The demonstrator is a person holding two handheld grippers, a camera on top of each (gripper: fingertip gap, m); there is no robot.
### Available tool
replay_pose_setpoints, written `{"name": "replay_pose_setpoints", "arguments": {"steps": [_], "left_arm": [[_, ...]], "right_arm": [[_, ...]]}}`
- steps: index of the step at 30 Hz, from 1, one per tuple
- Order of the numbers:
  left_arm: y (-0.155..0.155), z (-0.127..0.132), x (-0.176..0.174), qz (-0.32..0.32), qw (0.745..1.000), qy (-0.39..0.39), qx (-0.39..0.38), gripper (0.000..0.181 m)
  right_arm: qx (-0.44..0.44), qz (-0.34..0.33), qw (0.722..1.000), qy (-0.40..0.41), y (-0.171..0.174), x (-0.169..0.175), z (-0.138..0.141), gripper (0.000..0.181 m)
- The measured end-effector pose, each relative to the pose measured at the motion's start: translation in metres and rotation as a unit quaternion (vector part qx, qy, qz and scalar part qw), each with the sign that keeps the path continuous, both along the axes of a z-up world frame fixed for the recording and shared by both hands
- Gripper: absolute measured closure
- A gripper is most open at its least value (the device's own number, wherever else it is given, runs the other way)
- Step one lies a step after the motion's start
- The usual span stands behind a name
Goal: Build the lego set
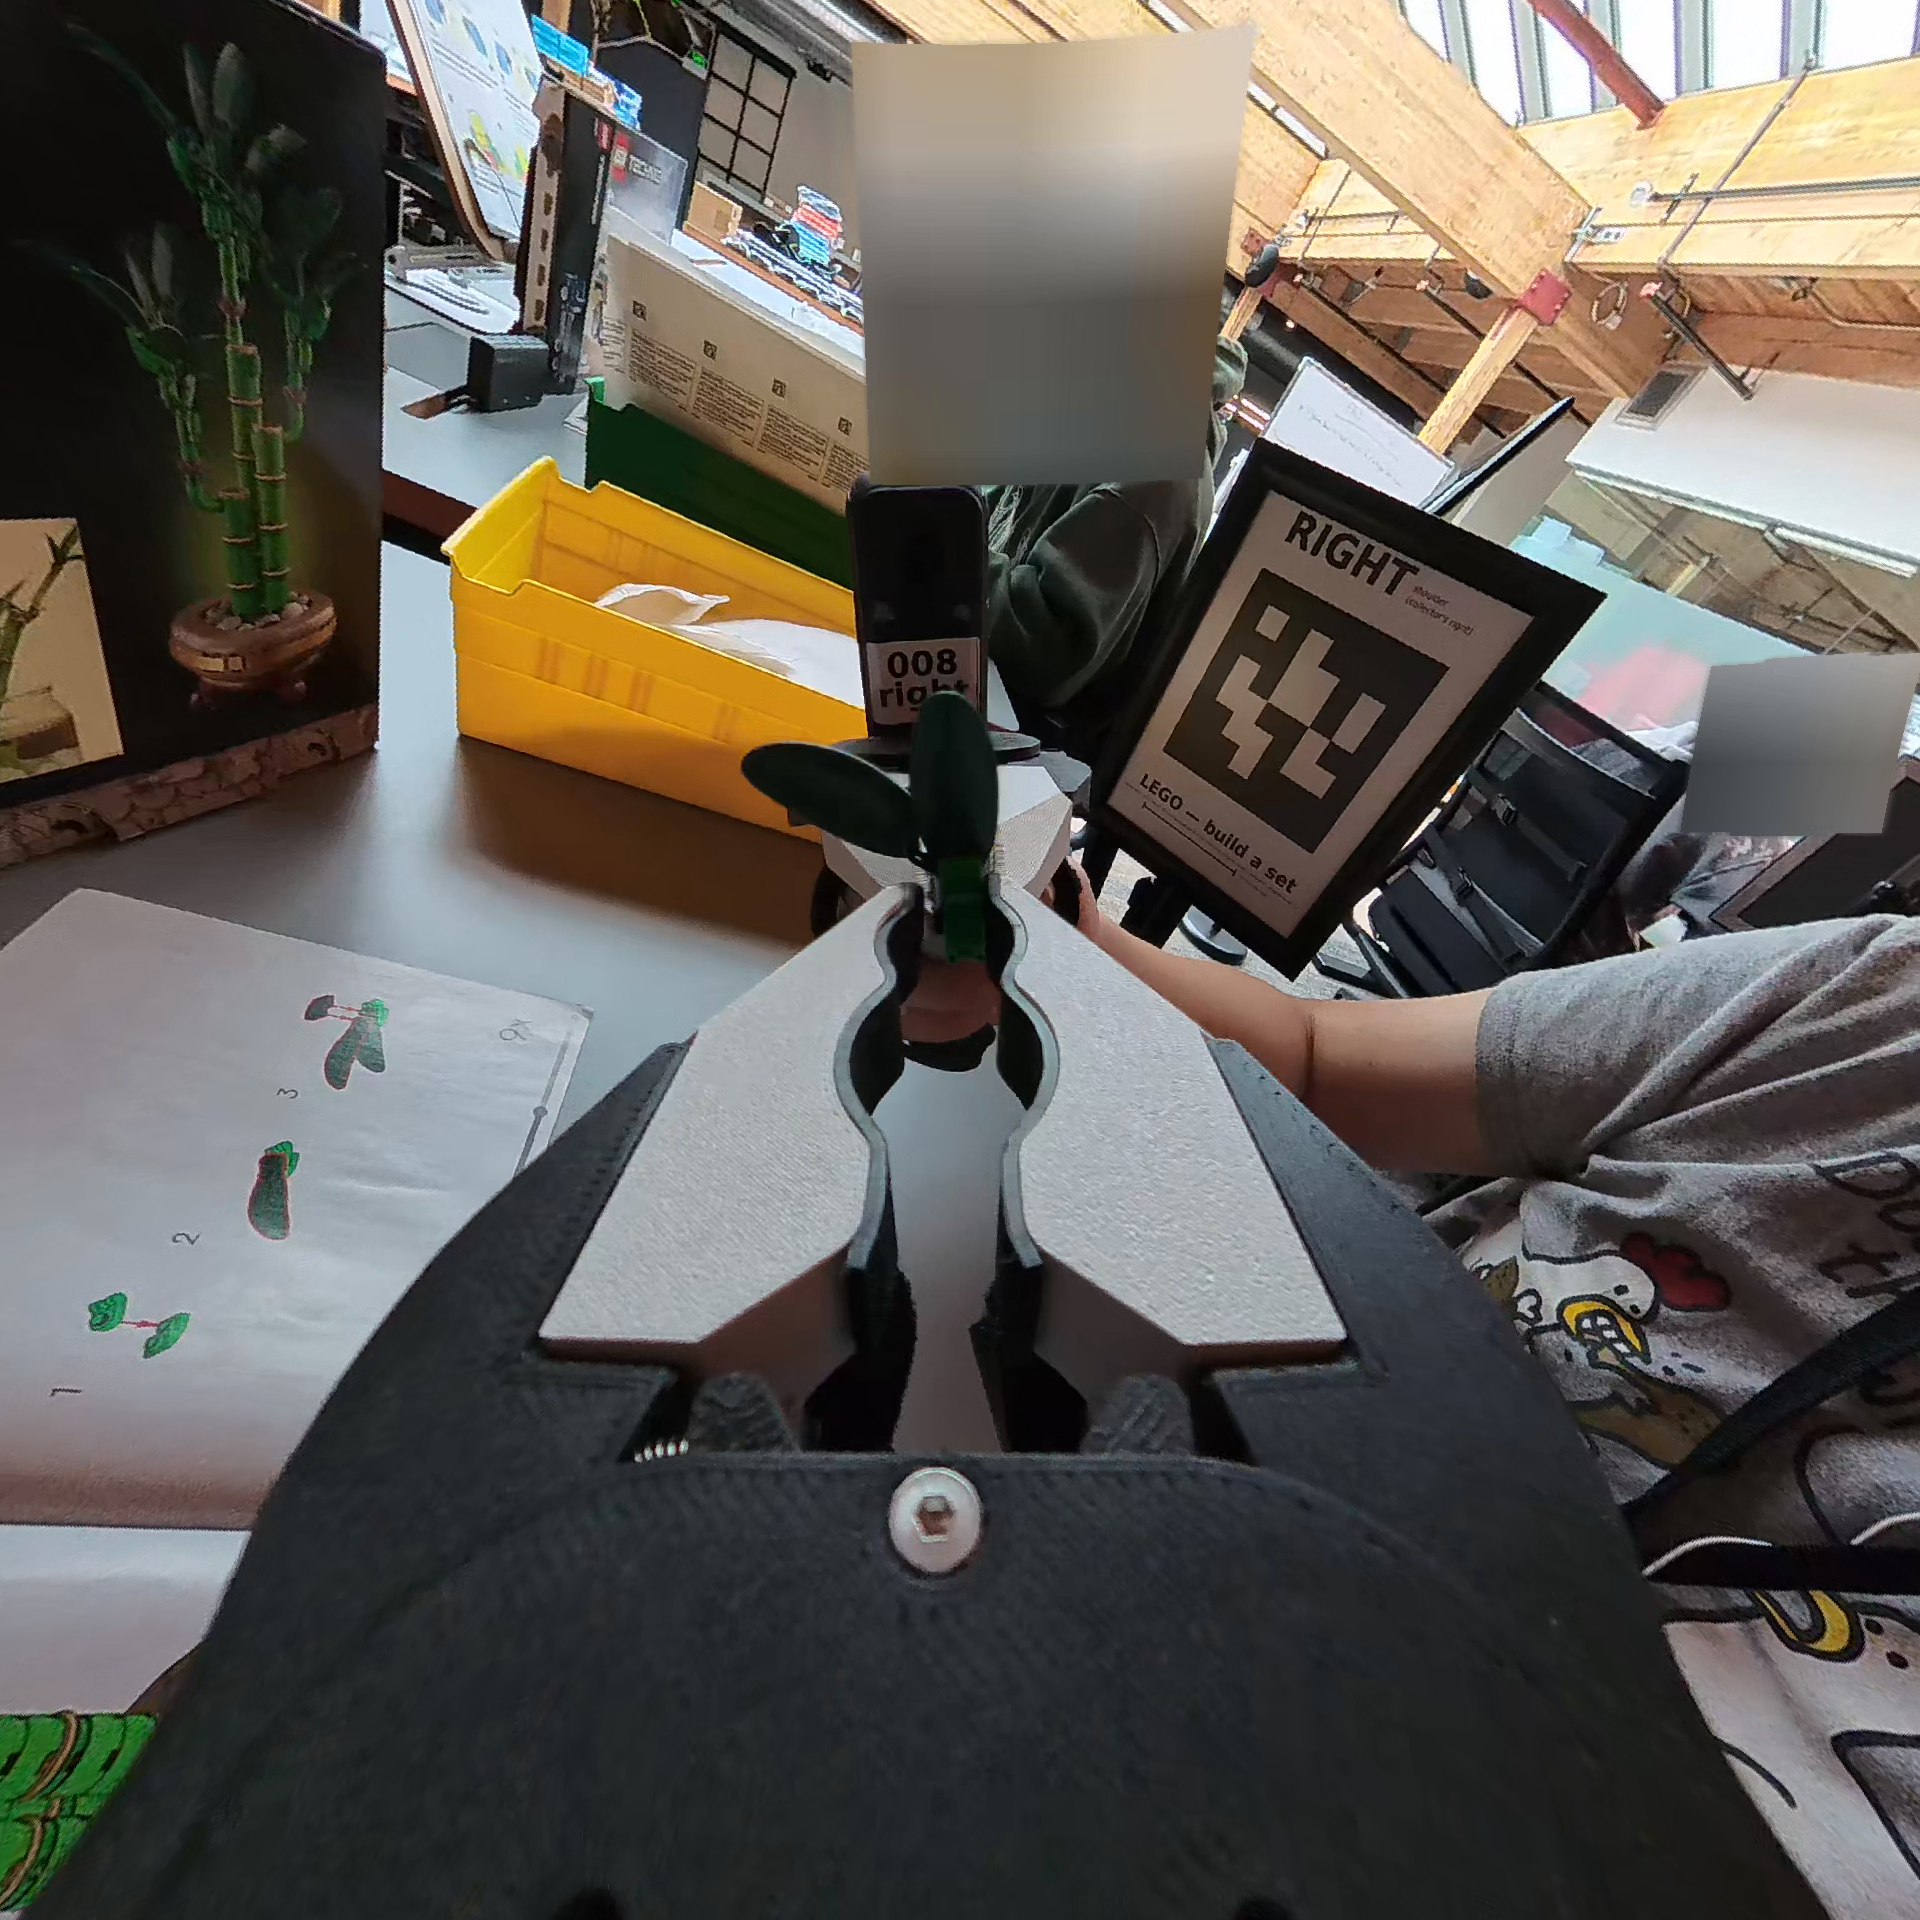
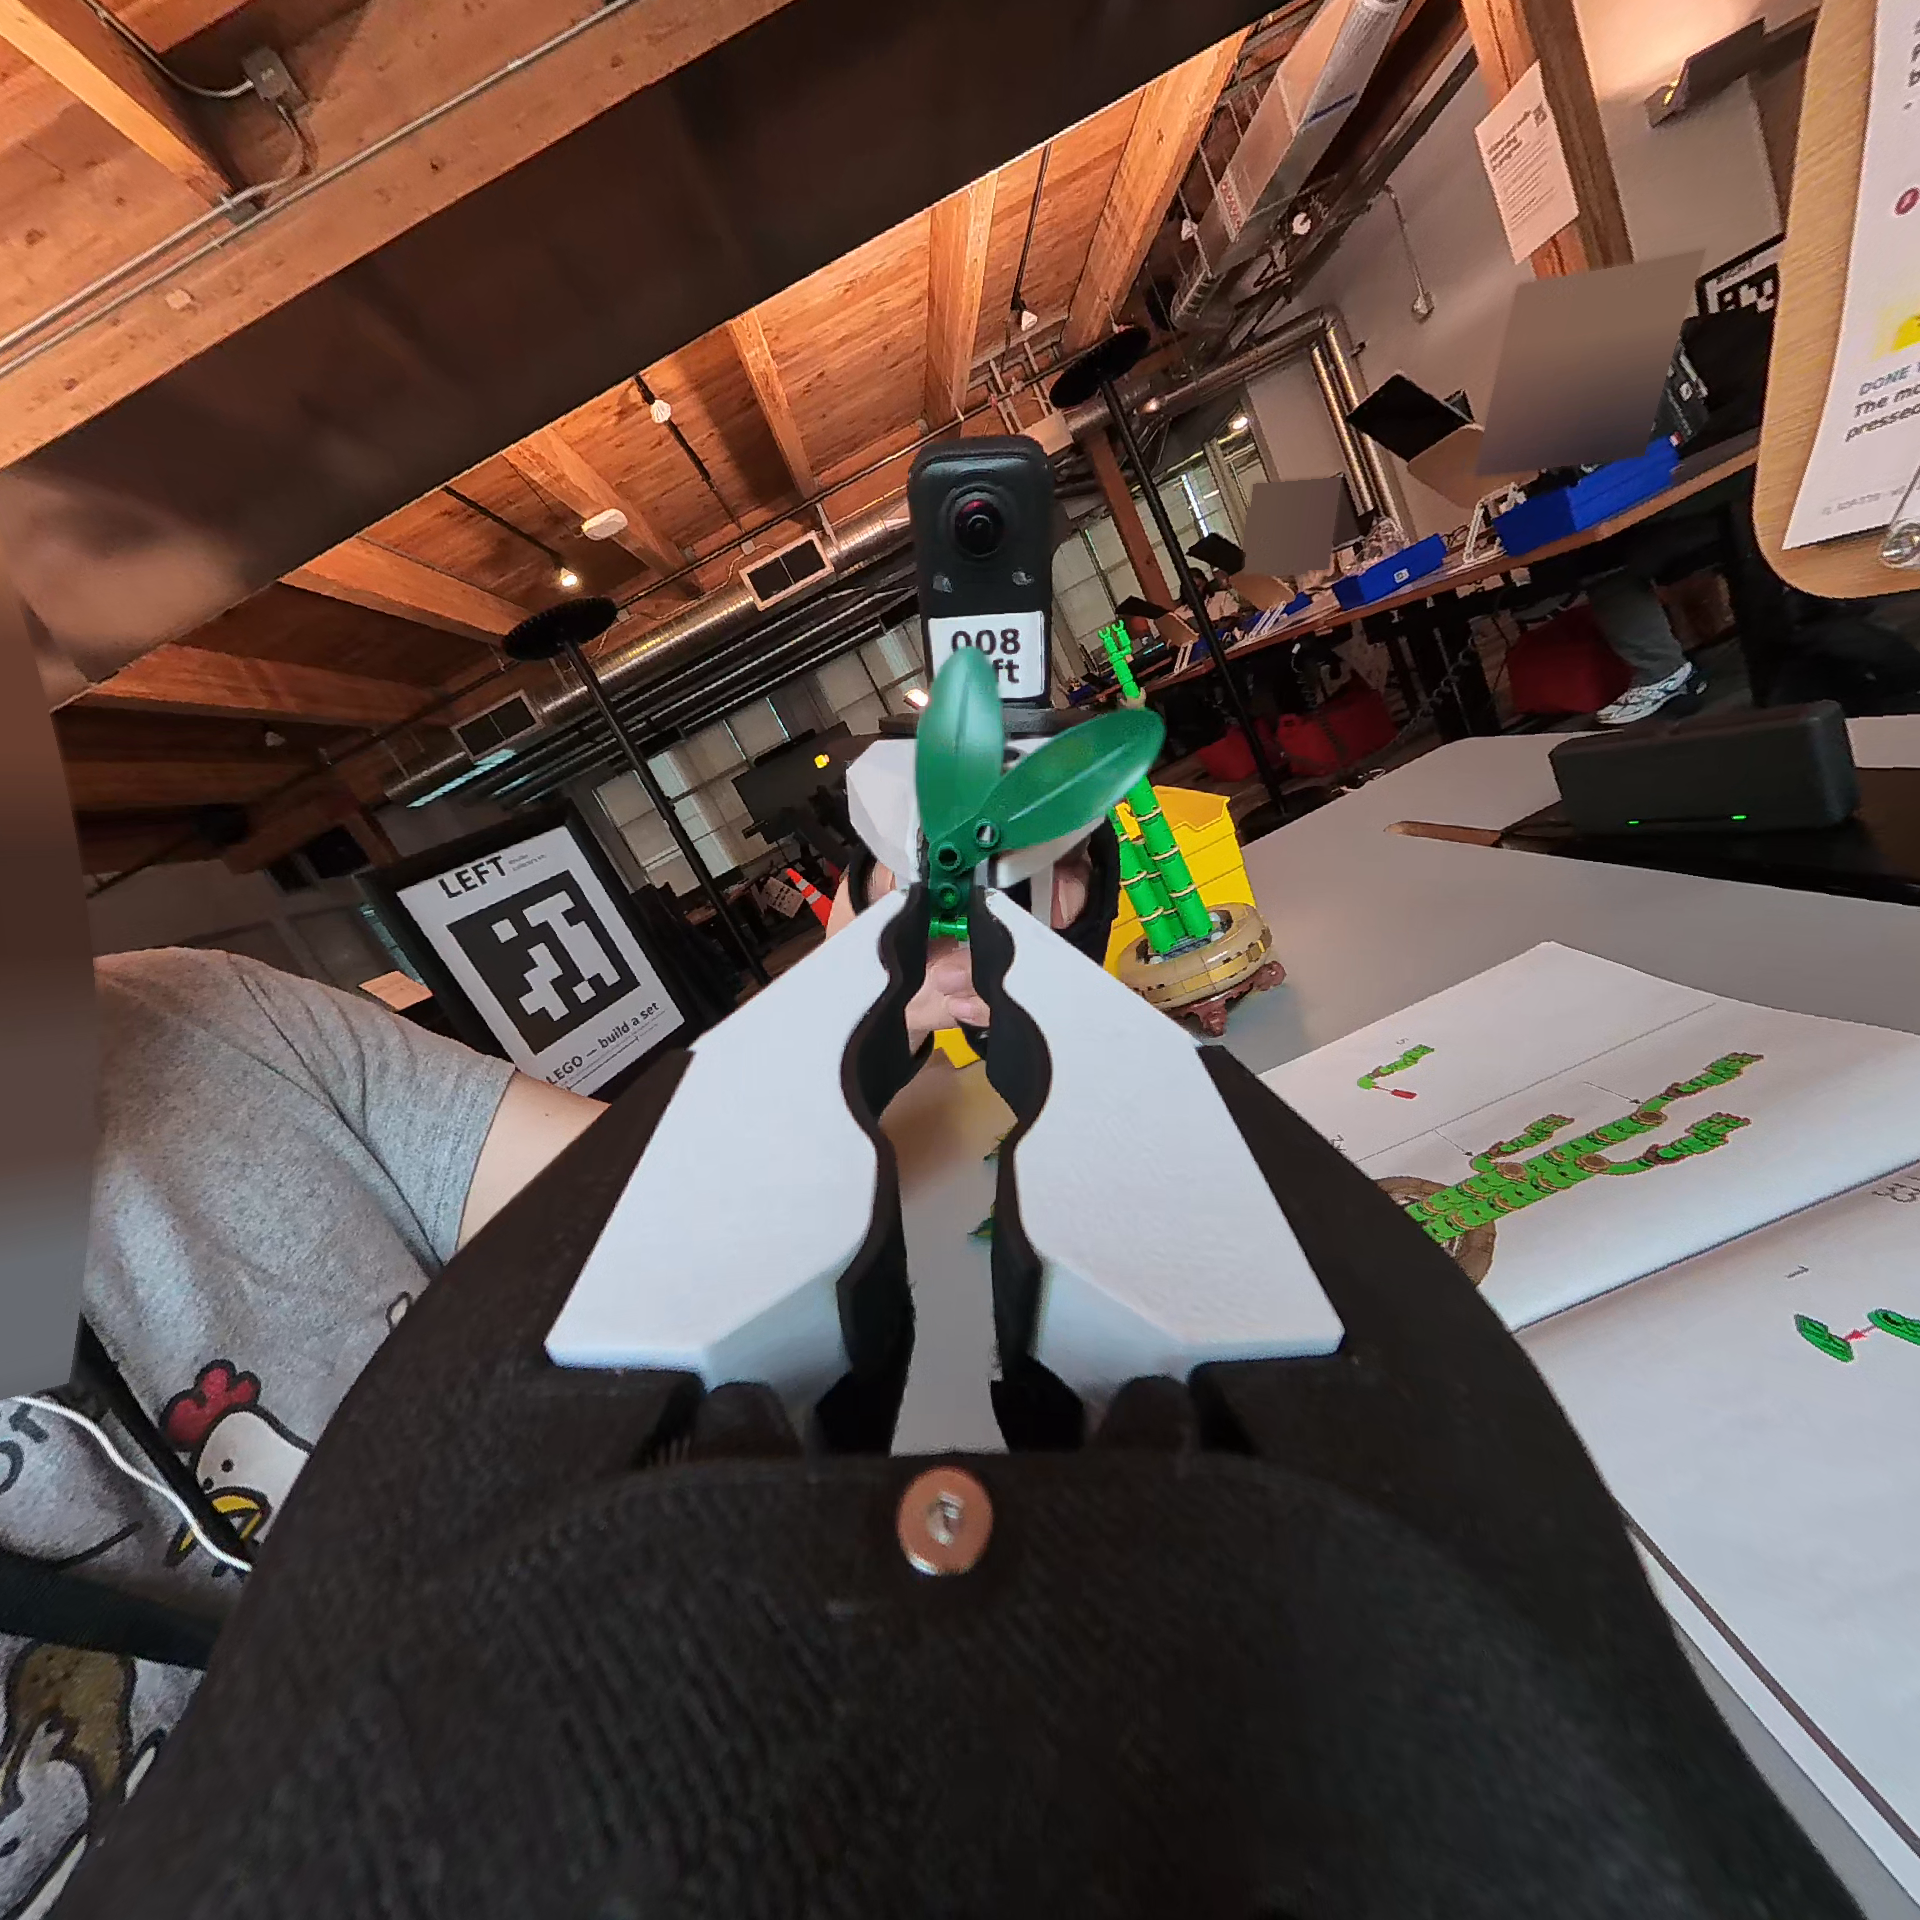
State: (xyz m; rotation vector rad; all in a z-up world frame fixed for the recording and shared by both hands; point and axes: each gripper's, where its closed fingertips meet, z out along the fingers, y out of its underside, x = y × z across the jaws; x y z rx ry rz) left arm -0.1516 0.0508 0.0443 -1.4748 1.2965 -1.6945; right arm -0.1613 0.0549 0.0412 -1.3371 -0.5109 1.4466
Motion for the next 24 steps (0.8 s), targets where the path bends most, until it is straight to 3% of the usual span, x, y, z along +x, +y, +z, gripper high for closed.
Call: {"name": "replay_pose_setpoints", "arguments": {"steps": [4,8,13,24], "left_arm": [[0.004,0.014,-0.002,0.014,0.999,-0.042,-0.008,0.176],[0.009,0.020,-0.003,0.029,0.997,-0.066,-0.015,0.176],[0.005,0.018,0.002,0.025,0.997,-0.066,-0.015,0.176],[0.004,0.018,0.001,0.019,0.998,-0.064,-0.010,0.175]], "right_arm": [[0.005,-0.012,1.000,0.020,0.002,0.004,0.006,0.177],[0.013,-0.015,1.000,0.011,0.000,-0.001,0.007,0.164],[0.016,-0.031,0.999,0.010,0.001,-0.005,0.008,0.176],[0.017,-0.029,0.999,0.010,-0.001,0.000,0.008,0.181]]}}
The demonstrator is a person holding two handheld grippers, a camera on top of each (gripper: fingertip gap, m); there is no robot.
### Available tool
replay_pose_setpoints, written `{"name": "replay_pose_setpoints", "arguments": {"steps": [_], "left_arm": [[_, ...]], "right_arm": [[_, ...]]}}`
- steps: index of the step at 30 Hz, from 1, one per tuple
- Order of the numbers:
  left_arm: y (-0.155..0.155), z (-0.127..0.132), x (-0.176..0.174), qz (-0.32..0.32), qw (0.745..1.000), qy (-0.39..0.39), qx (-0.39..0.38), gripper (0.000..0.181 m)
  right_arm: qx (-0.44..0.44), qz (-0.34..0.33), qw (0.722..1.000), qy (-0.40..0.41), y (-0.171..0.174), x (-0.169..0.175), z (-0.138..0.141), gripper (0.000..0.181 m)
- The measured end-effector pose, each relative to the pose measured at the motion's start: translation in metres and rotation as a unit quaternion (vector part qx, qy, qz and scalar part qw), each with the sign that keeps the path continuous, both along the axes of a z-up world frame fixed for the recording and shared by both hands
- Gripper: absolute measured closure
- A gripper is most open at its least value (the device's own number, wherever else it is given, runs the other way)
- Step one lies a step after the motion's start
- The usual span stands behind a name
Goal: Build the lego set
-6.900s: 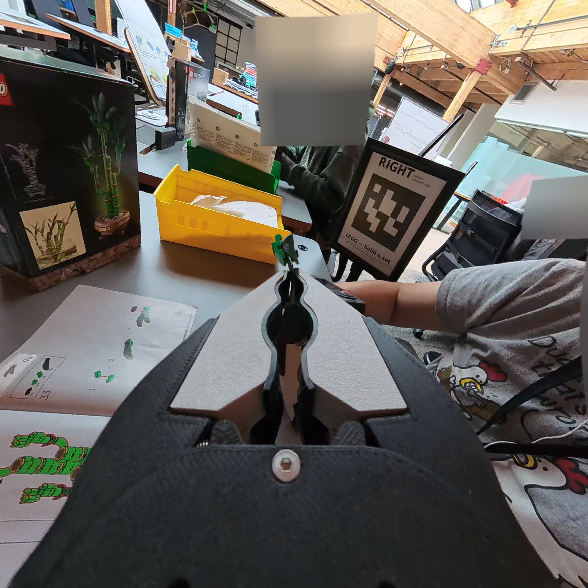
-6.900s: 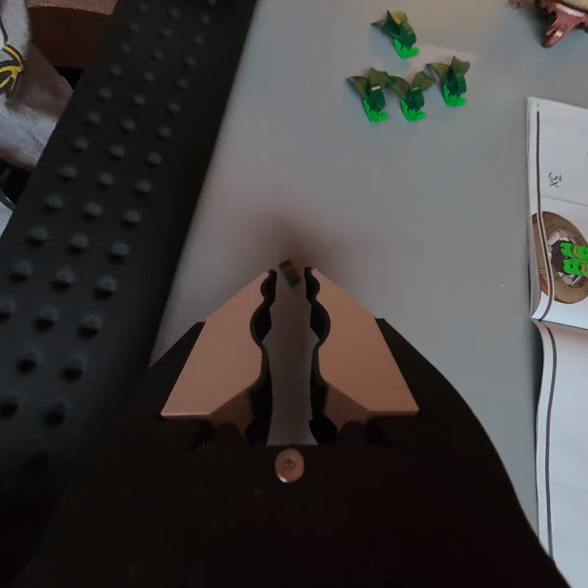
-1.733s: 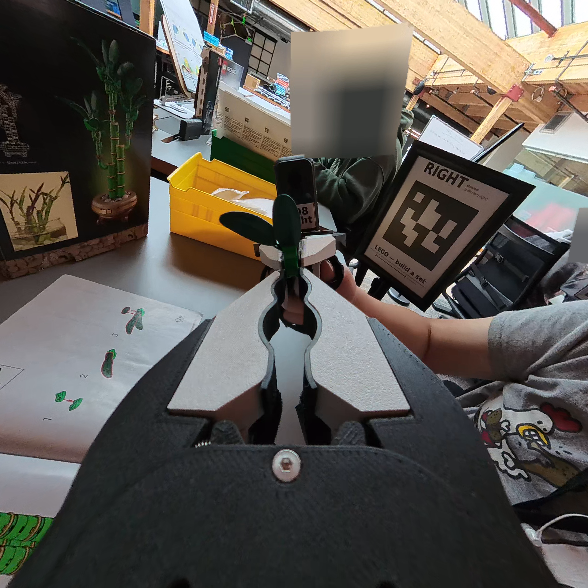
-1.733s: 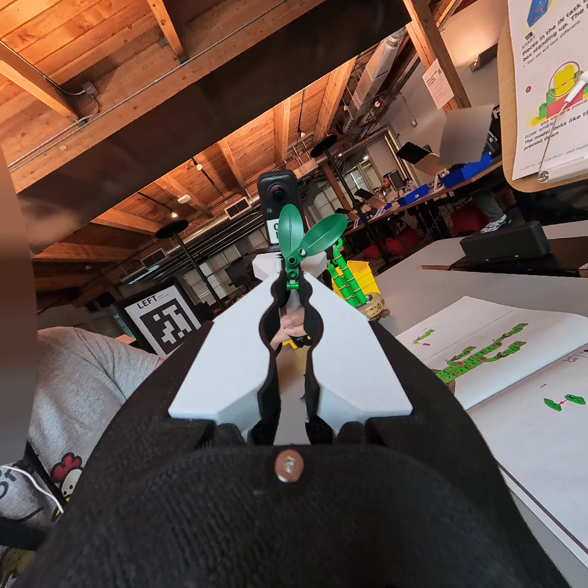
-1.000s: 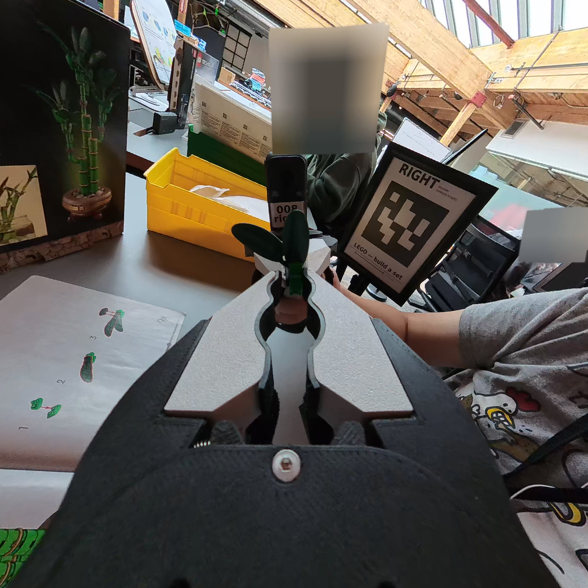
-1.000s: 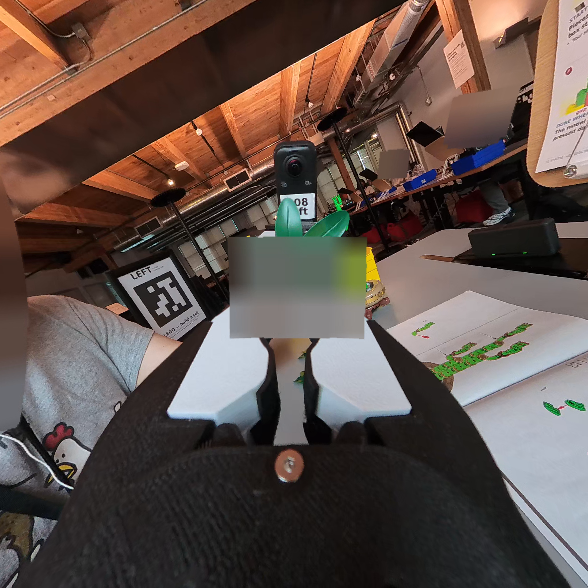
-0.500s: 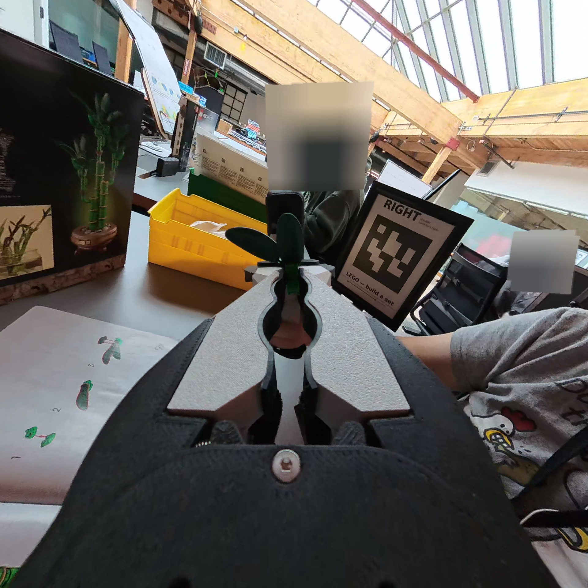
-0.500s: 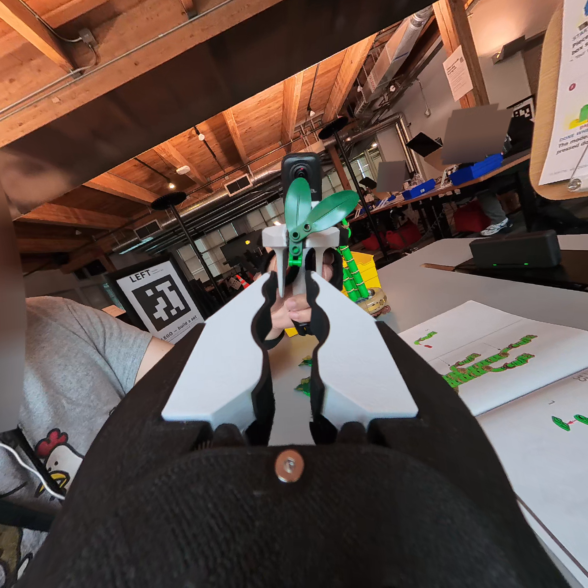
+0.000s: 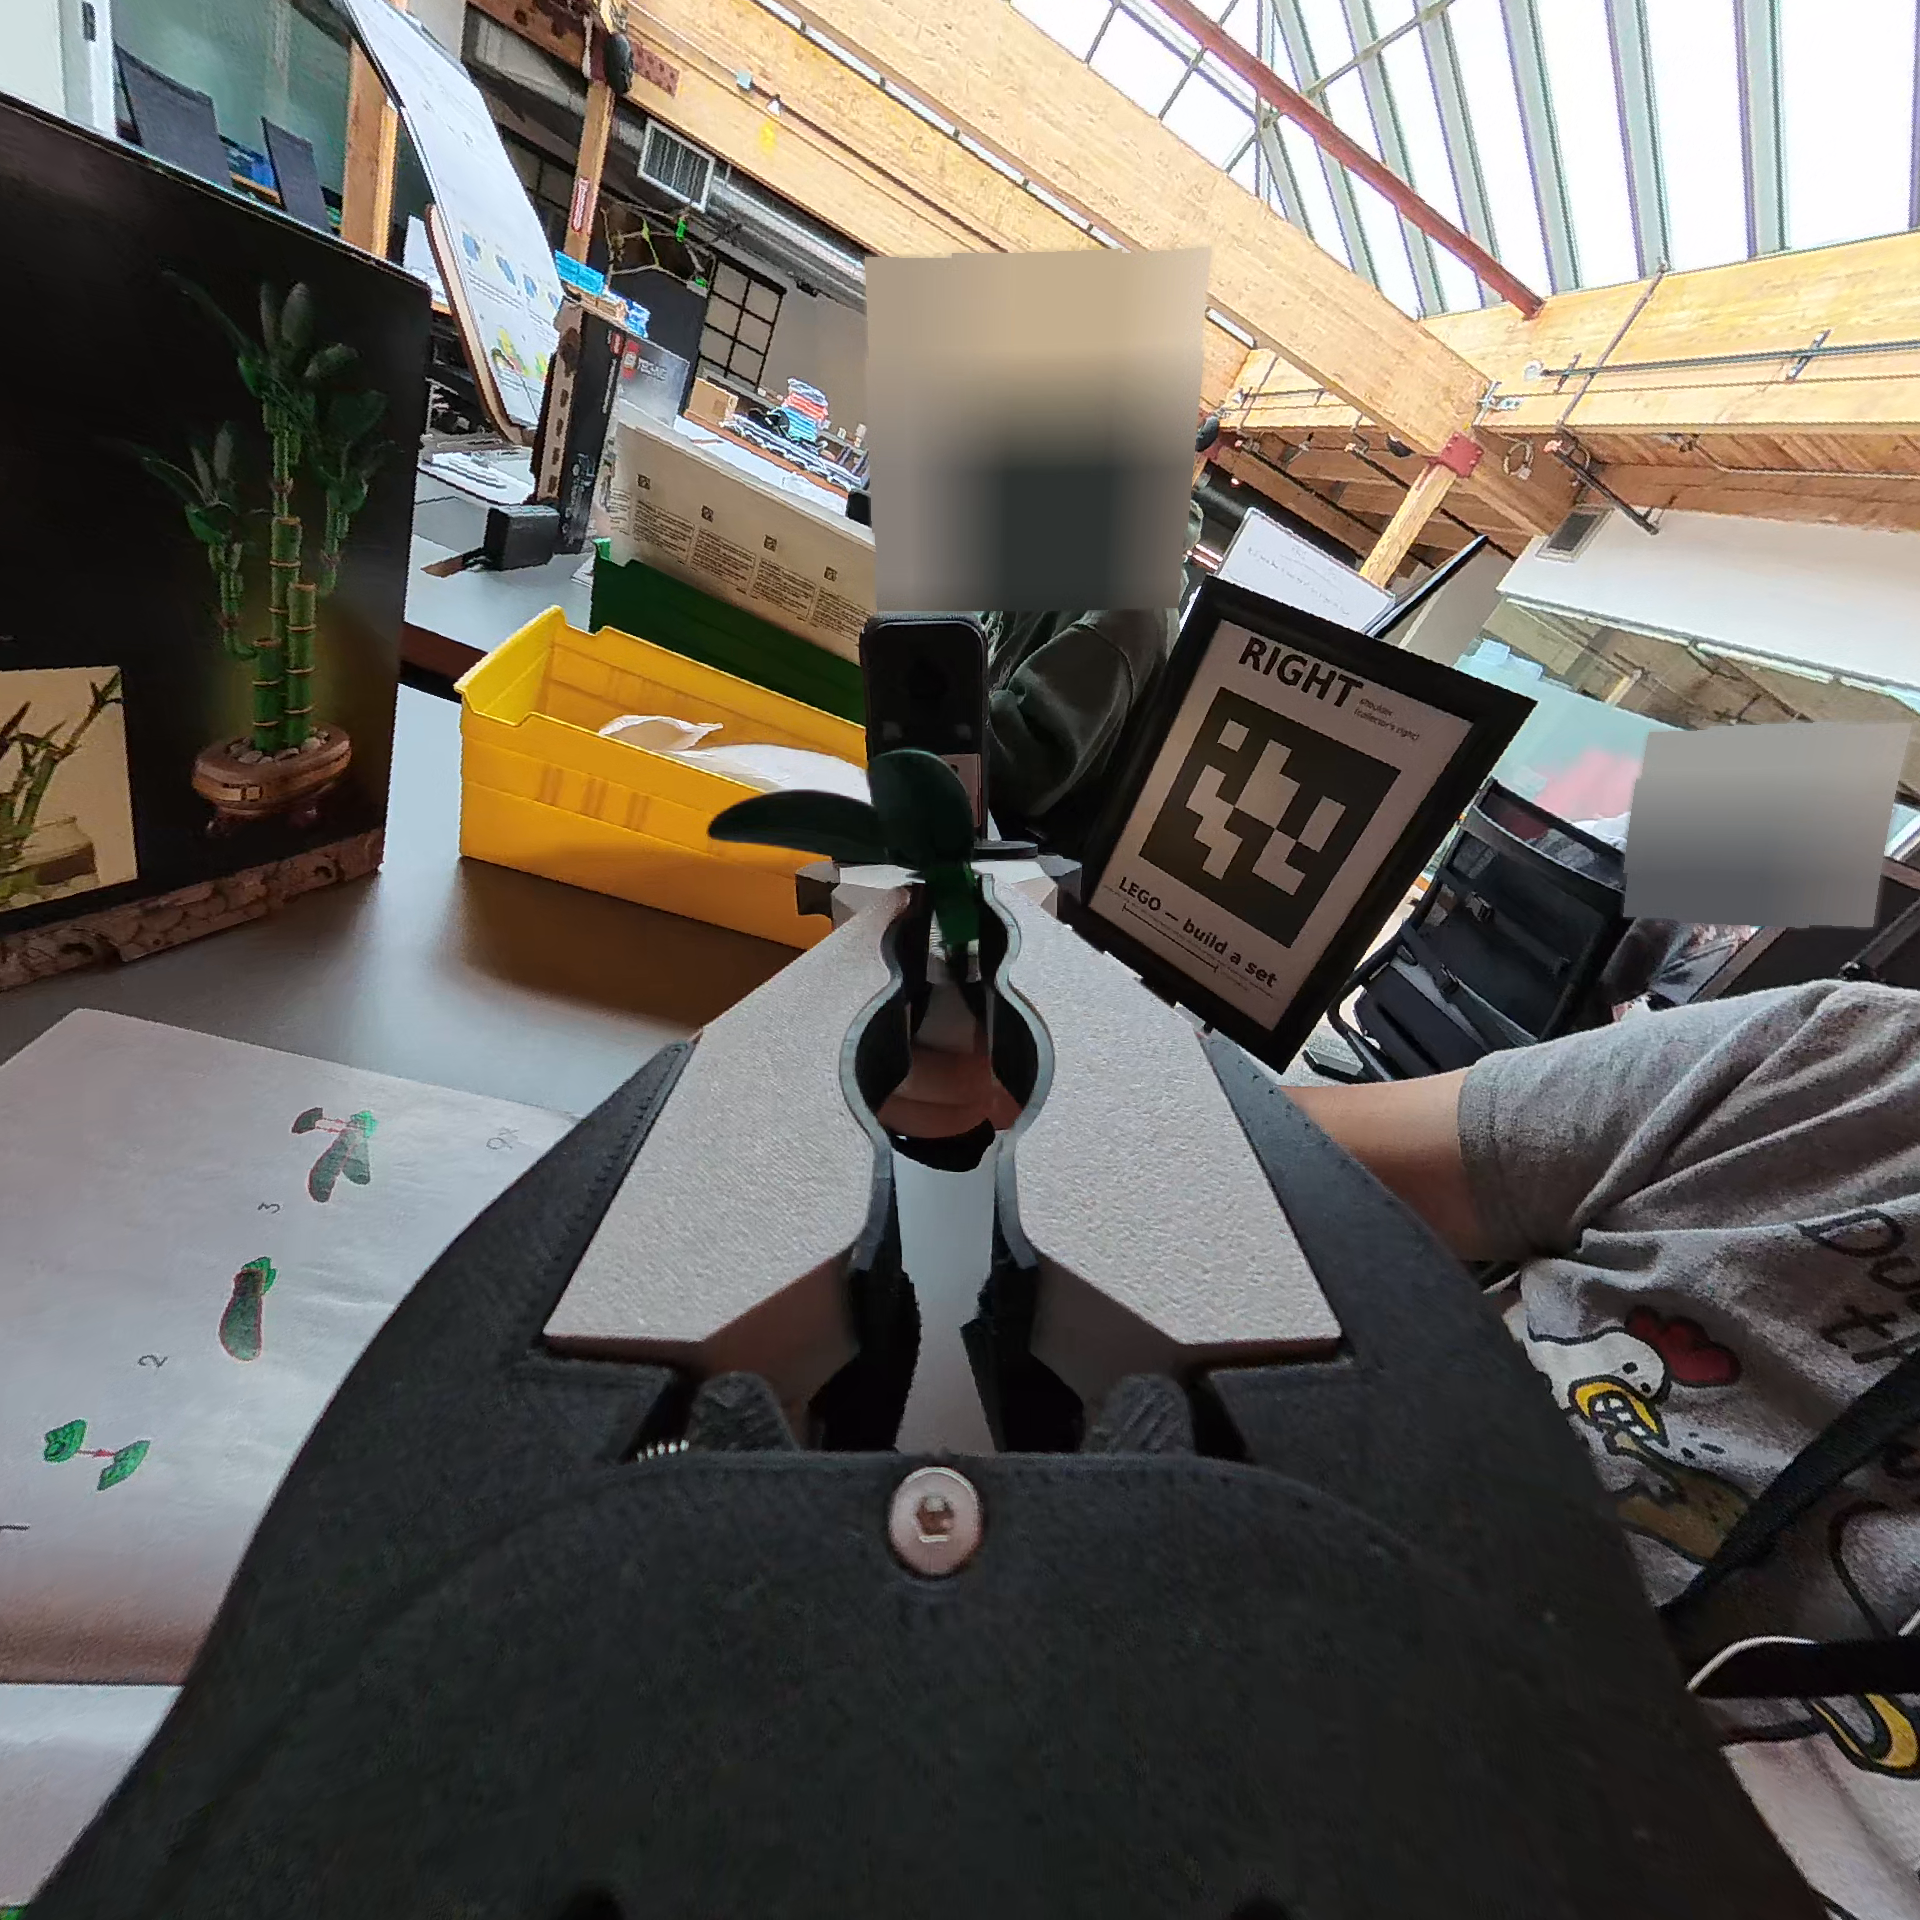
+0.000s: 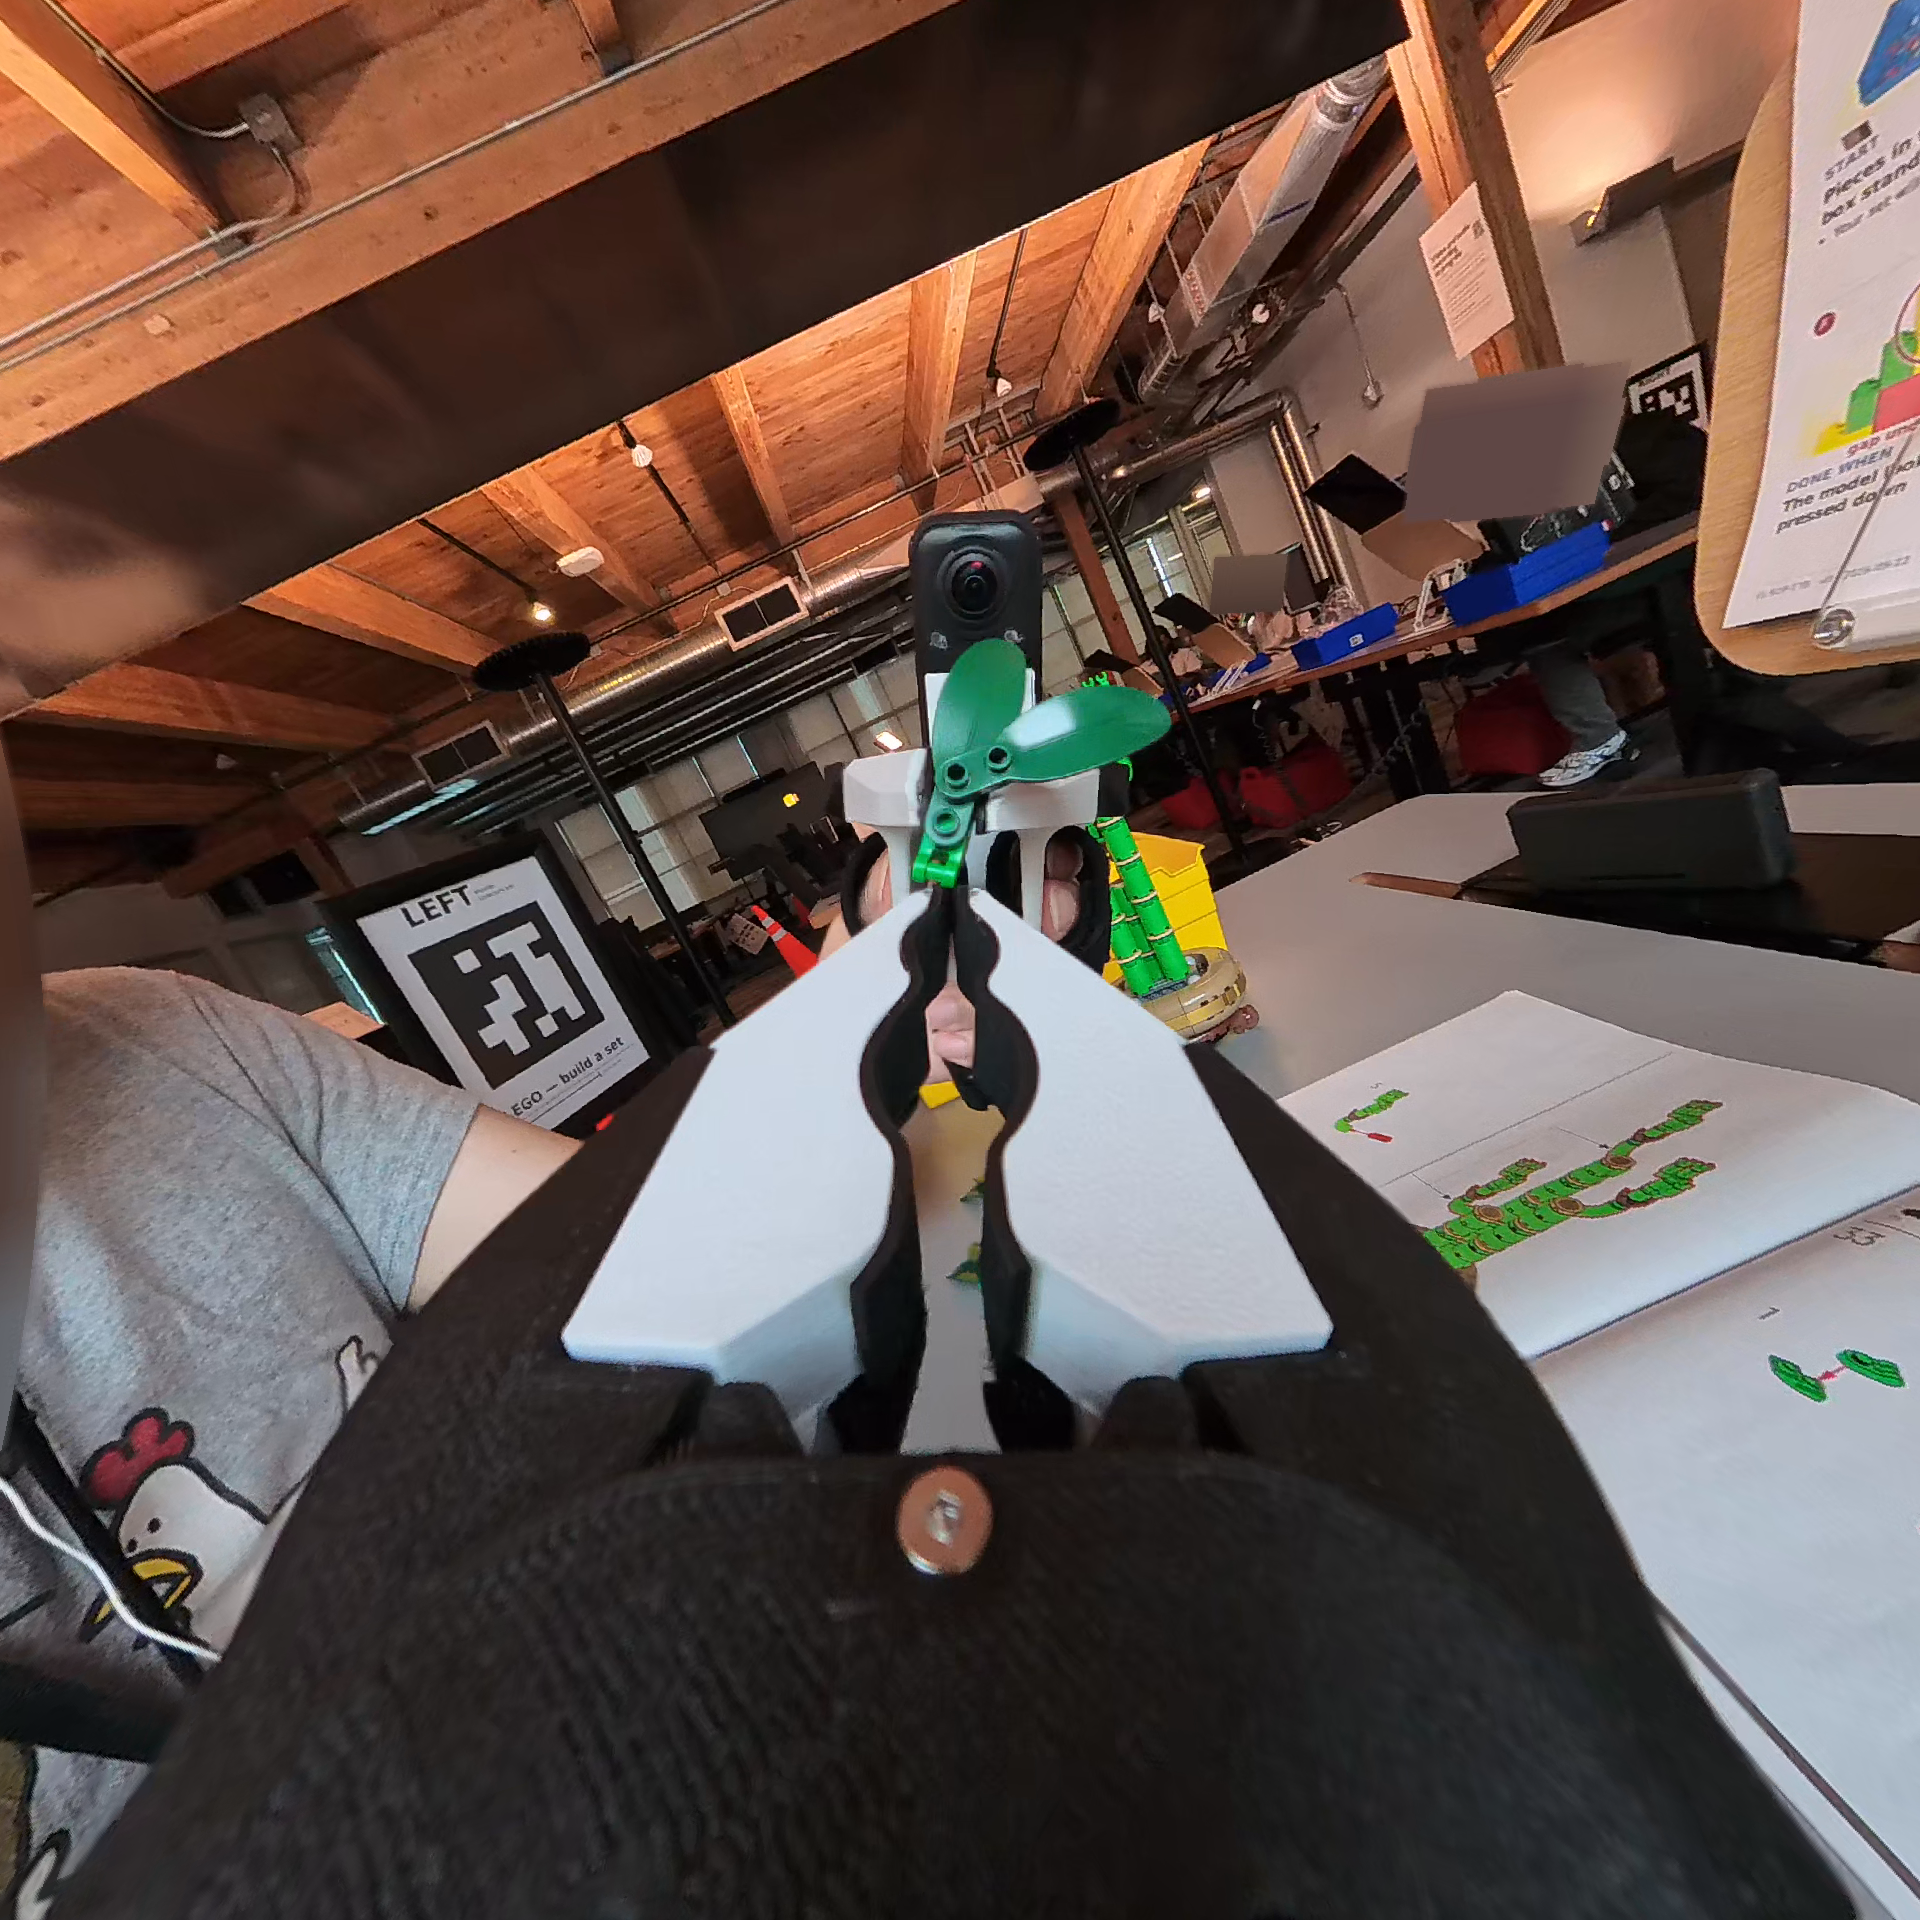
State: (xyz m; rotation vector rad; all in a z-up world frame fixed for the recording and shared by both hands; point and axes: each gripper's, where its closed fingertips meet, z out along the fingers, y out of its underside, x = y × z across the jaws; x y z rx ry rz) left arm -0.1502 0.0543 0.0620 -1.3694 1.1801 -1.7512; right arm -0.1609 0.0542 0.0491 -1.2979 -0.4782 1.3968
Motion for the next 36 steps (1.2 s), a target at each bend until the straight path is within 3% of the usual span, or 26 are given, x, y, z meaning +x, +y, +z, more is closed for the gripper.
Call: {"name": "replay_pose_setpoints", "arguments": {"steps": [4,8,16,24,27,29,30,33,34,36], "left_arm": [[0.005,-0.005,0.001,0.027,0.999,0.018,0.031,0.176],[0.000,-0.006,0.003,0.022,0.998,0.026,0.043,0.176],[-0.004,-0.006,0.004,0.004,0.999,0.022,0.030,0.175],[-0.002,-0.013,0.003,0.015,0.997,0.049,0.063,0.176],[0.013,-0.014,-0.002,0.062,0.992,0.062,0.091,0.176],[0.031,-0.012,-0.013,0.105,0.987,0.071,0.104,0.175],[0.042,-0.012,-0.020,0.132,0.982,0.078,0.112,0.175],[0.073,-0.012,-0.043,0.217,0.958,0.114,0.151,0.175],[0.081,-0.011,-0.050,0.245,0.947,0.124,0.167,0.175],[0.092,-0.010,-0.059,0.289,0.926,0.142,0.198,0.175]], "right_arm": [[0.005,-0.005,1.000,-0.014,-0.001,0.000,0.002,0.160],[0.000,-0.026,1.000,-0.014,0.003,0.004,0.001,0.175],[-0.003,-0.010,1.000,-0.009,0.000,0.005,0.003,0.177],[0.015,-0.029,0.998,-0.048,0.002,0.003,-0.004,0.175],[0.038,-0.090,0.989,-0.109,0.013,0.008,-0.013,0.161],[0.050,-0.206,0.953,-0.217,0.036,0.029,-0.032,0.161],[0.045,-0.292,0.914,-0.278,0.051,0.053,-0.043,0.164],[0.018,-0.522,0.751,-0.404,0.075,0.133,-0.053,0.171],[0.011,-0.567,0.706,-0.424,0.076,0.150,-0.053,0.170],[-0.008,-0.593,0.664,-0.455,0.078,0.162,-0.062,0.161]]}}
